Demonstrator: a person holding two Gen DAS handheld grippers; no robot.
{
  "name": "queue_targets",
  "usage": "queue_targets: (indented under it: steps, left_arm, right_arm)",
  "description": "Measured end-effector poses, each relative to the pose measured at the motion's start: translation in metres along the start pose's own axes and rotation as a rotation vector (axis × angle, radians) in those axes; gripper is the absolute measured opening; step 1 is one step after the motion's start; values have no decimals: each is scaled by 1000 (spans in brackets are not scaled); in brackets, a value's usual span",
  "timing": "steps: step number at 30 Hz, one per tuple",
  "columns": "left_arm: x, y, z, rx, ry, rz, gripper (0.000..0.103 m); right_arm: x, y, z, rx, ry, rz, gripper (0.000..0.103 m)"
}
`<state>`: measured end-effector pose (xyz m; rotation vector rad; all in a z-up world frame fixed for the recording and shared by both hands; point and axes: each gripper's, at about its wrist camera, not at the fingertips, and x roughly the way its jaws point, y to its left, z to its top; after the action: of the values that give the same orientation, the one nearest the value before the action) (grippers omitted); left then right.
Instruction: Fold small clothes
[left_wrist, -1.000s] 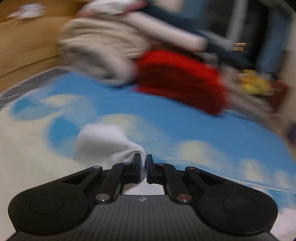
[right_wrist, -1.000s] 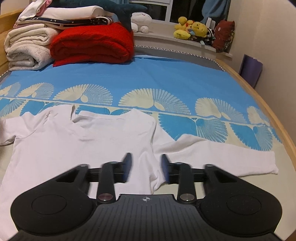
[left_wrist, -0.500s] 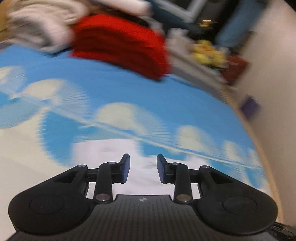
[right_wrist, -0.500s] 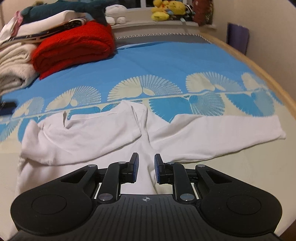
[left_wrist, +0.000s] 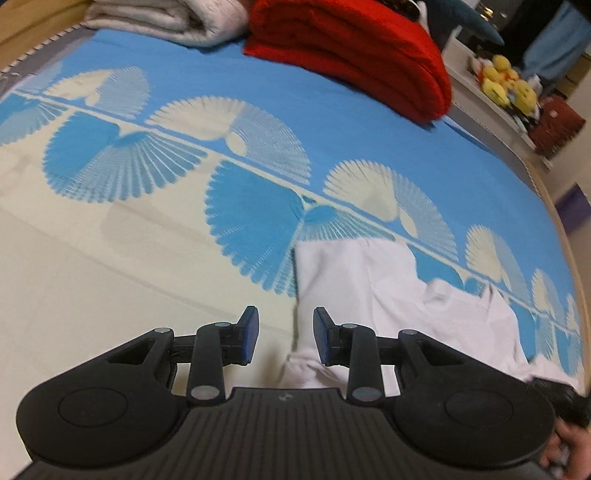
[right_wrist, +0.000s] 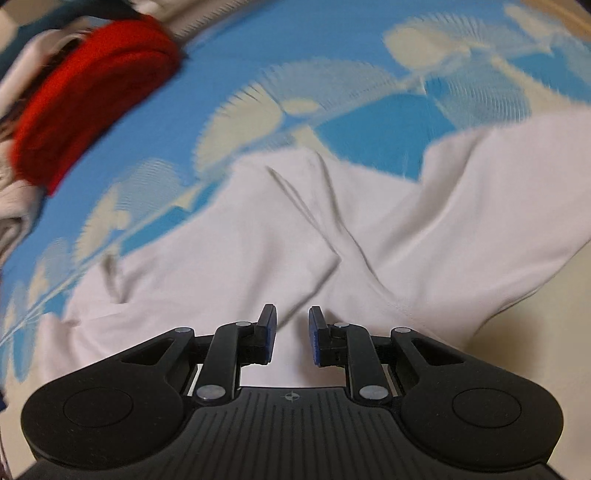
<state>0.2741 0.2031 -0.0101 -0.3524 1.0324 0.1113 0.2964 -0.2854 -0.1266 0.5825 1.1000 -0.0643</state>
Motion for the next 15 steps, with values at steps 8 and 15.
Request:
queue_targets:
  steps: [8,15]
  left_arm:
    - [24,-5,-1,24,62,-4,35]
    - [33,-19,-3,41,76,-34,35]
  right_arm:
    - [22,-10,20,109,-36,3,8]
    - [-53,3,21,103,-260,146,4]
